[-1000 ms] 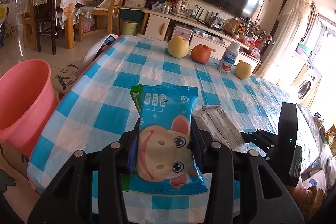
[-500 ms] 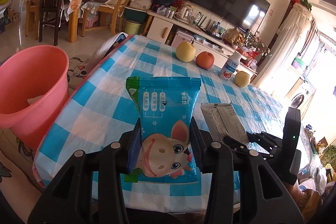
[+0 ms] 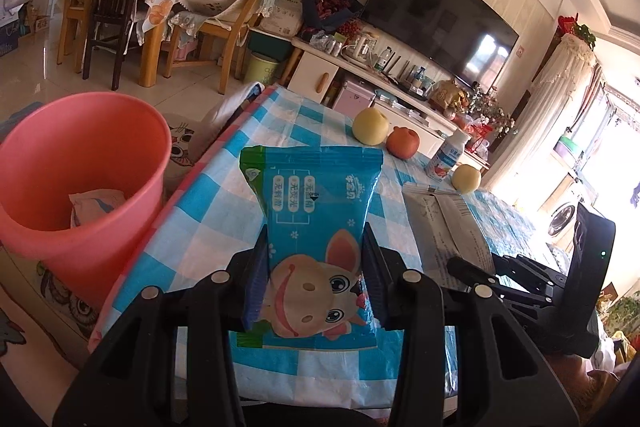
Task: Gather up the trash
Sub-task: 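Carry the blue bag and white packet over the pink bucket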
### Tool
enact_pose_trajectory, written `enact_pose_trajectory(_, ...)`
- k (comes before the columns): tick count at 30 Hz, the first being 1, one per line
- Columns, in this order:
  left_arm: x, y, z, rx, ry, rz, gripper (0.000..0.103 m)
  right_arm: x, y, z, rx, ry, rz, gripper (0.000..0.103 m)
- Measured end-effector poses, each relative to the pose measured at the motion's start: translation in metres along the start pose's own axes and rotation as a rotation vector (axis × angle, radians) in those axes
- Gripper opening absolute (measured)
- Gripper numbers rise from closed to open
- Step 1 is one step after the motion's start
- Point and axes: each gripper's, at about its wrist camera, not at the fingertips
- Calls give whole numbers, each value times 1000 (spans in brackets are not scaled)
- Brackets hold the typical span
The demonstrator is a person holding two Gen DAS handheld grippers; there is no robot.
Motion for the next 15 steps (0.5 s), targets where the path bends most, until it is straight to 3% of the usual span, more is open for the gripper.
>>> enact_pose_trajectory(9, 43, 31, 48, -146, 33, 119, 44, 62, -10, 90, -76, 34, 195, 43)
enact_pose_trajectory(15, 86, 31, 77, -194, 81, 220, 44, 117, -33, 155, -116, 98, 302, 43)
Point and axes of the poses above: each gripper's, at about its wrist camera, not at the fingertips, and y roughly against the way its jaws point, x to its left, z to its top, and after that the axes turned 11 degrees about y, right-handed
